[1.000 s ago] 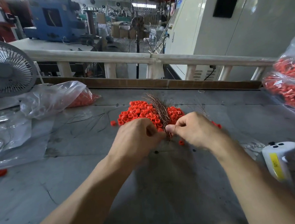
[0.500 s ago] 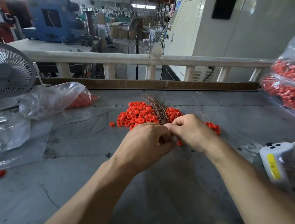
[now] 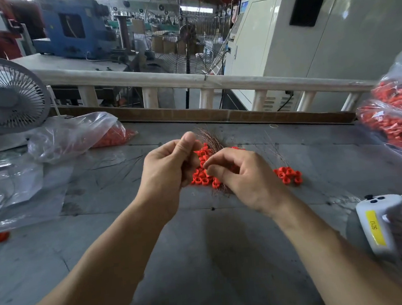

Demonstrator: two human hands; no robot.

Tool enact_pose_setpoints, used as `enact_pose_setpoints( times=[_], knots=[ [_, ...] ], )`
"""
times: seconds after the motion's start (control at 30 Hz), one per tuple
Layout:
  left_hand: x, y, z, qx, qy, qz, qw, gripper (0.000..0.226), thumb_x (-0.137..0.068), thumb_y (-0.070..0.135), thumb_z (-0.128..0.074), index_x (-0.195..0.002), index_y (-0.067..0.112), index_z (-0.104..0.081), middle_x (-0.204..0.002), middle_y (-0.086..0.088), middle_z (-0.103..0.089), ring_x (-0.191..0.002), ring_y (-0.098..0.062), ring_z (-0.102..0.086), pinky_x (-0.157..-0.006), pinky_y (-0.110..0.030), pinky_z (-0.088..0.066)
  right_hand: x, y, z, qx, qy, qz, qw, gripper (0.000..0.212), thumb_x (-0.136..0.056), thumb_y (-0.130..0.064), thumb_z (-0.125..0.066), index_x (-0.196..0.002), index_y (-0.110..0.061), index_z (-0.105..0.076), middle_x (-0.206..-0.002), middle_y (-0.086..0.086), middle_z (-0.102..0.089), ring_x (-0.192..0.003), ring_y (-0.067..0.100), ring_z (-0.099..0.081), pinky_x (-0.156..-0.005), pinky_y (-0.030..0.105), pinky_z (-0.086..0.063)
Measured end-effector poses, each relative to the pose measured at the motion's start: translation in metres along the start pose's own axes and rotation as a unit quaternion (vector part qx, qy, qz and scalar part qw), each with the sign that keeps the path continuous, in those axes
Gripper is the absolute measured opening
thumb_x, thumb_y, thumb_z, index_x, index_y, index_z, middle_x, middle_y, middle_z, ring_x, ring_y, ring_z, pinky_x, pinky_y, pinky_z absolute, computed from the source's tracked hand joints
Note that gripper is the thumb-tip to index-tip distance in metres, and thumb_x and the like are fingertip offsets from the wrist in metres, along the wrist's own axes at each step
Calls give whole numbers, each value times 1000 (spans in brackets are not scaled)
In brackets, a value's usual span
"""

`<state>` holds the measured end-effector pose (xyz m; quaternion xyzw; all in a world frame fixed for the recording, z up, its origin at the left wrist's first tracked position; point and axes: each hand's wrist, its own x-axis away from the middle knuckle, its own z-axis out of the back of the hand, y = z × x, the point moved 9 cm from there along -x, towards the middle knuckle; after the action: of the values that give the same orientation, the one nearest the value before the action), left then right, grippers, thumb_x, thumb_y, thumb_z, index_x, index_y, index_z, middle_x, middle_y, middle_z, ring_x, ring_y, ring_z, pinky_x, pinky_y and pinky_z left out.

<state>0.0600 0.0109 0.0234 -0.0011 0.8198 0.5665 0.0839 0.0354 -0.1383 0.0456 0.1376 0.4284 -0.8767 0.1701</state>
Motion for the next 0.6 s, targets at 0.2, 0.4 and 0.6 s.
enact_pose_setpoints(
  times=[0.2, 0.4, 0.6],
  knots=[
    [-5, 12, 21, -37, 69, -63, 995, 25, -99, 30, -64, -83, 13, -73, -61, 0, -62, -48, -9, -43, -42, -20, -34, 2, -5, 7, -65, 47, 13, 997, 11, -101, -14, -64, -94, -21, -69, -74, -3, -73, -68, 7, -67, -65, 19, -51],
    [-5, 20, 26, -183, 83, -105, 974, 25, -98, 32, -67, -81, 15, -74, -65, 0, -69, -49, -9, -46, -45, -19, -39, 3, -9, 24, -41, 122, 38, 991, 10, -97, -20, -65, -90, -25, -70, -69, -3, -67, -63, 9, -62, -59, 28, -52],
    [0, 20, 1, -329, -22, -124, 936, 12, -92, 23, -75, -81, 23, -74, -72, 7, -71, -54, 3, -53, -54, -11, -42, 6, -4, 57, 53, 206, 31, 977, 8, -95, -20, -67, -90, -24, -73, -72, -11, -70, -67, 9, -66, -65, 37, -56]
  ],
)
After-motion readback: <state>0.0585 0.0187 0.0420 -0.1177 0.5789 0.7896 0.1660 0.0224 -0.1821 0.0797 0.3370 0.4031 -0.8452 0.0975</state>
